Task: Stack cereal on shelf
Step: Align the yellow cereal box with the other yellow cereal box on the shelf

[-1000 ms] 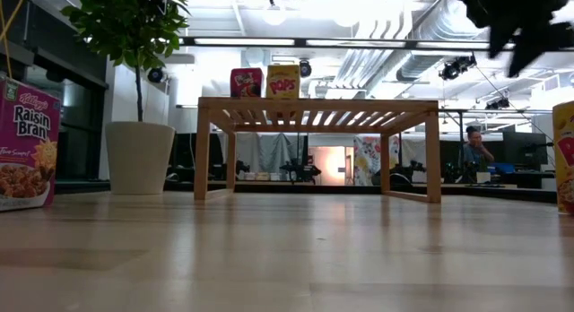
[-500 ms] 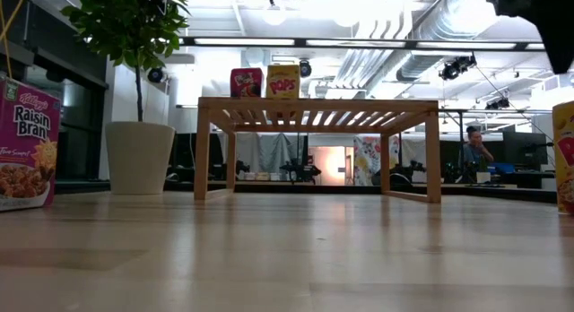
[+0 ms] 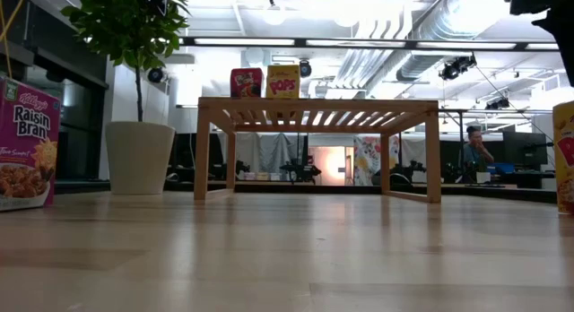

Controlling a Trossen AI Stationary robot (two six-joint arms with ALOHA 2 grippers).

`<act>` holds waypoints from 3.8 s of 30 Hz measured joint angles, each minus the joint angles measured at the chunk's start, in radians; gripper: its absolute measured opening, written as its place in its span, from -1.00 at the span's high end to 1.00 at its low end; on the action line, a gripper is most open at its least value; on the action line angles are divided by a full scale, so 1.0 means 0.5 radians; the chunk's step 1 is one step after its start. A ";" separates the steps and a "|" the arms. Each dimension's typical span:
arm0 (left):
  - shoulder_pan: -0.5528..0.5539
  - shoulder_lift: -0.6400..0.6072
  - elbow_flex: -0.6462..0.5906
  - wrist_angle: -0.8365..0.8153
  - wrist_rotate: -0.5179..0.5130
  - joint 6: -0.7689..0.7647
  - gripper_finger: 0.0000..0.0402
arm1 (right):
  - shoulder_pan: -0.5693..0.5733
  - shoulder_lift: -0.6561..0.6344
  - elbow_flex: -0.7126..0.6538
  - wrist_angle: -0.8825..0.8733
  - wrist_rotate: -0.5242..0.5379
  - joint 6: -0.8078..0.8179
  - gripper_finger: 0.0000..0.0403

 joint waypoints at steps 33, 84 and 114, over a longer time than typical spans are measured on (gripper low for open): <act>0.000 0.000 0.000 -0.003 0.001 -0.031 -0.09 | 0.022 0.031 -0.379 0.406 0.123 0.254 0.15; 0.000 0.000 0.000 0.001 0.000 -0.036 -0.09 | -2.030 1.188 2.193 0.896 -0.211 -4.957 0.41; 0.000 0.000 0.000 -0.001 -0.001 -0.036 -0.09 | -2.030 1.260 2.193 1.046 -0.177 -5.076 0.35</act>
